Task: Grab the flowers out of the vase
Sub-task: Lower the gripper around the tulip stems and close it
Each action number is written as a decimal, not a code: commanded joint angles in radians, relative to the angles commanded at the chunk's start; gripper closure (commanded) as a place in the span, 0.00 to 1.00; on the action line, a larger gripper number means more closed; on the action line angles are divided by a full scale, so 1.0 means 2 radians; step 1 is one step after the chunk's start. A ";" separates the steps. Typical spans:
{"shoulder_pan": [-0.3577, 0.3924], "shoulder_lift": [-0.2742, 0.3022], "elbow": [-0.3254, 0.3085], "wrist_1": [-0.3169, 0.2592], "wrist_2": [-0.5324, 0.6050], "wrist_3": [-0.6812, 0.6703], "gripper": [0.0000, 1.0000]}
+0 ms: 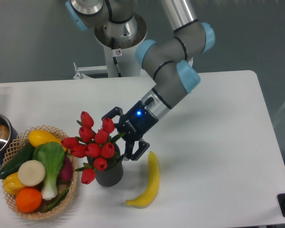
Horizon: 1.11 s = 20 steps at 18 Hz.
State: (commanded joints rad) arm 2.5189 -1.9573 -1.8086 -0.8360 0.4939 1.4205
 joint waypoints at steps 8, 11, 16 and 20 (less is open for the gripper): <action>-0.005 0.003 -0.003 0.003 -0.005 -0.001 0.00; -0.005 0.008 -0.005 0.003 -0.006 -0.003 0.00; -0.004 0.018 -0.008 0.003 -0.015 -0.004 0.36; -0.003 0.018 -0.009 0.002 -0.017 -0.004 0.52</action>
State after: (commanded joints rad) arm 2.5127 -1.9221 -1.8270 -0.8314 0.4602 1.4128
